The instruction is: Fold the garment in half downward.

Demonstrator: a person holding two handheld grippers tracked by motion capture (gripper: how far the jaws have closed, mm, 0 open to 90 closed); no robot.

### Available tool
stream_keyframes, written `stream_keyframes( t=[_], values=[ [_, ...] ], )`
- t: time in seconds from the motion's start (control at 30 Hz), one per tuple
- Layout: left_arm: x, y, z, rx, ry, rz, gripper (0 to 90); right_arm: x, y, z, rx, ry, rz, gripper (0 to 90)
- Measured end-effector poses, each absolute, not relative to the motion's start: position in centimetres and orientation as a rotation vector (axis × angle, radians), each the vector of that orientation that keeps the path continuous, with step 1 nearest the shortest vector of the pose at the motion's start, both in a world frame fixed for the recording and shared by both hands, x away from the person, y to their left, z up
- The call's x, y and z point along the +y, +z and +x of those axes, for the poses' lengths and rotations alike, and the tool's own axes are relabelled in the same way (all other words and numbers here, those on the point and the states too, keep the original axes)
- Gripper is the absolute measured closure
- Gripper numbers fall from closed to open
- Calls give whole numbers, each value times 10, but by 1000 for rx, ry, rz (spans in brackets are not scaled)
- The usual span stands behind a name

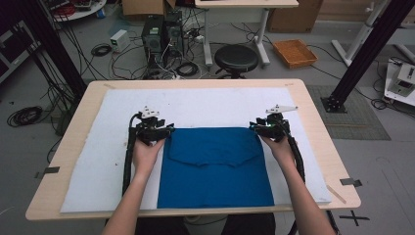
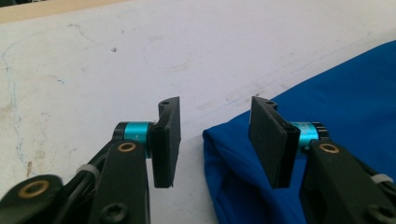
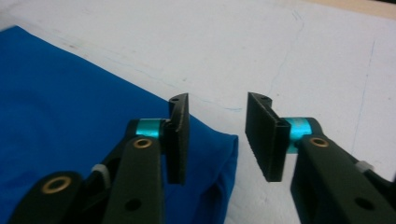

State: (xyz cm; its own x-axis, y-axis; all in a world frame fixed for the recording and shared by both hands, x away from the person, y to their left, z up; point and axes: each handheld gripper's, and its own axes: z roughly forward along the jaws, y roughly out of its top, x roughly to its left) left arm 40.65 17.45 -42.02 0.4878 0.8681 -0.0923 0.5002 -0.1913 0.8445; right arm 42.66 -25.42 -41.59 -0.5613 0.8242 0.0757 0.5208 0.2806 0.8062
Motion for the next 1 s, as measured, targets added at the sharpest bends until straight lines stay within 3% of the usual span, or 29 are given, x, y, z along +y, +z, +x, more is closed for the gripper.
stream_keyframes(
  t=[0.17,0.47,0.67,1.0],
  values=[
    [182,-412,385,1115,462,1769,474,-258,-402,400,2165,1238,1206,506],
    [189,-424,349,1117,326,1785,503,-268,-410,355,2140,1283,1280,415],
    [187,-436,342,1147,292,1830,609,-266,-421,341,2163,1310,1332,428],
    [179,-443,340,1161,285,1877,704,-262,-432,342,2177,1247,1350,493]
  ],
)
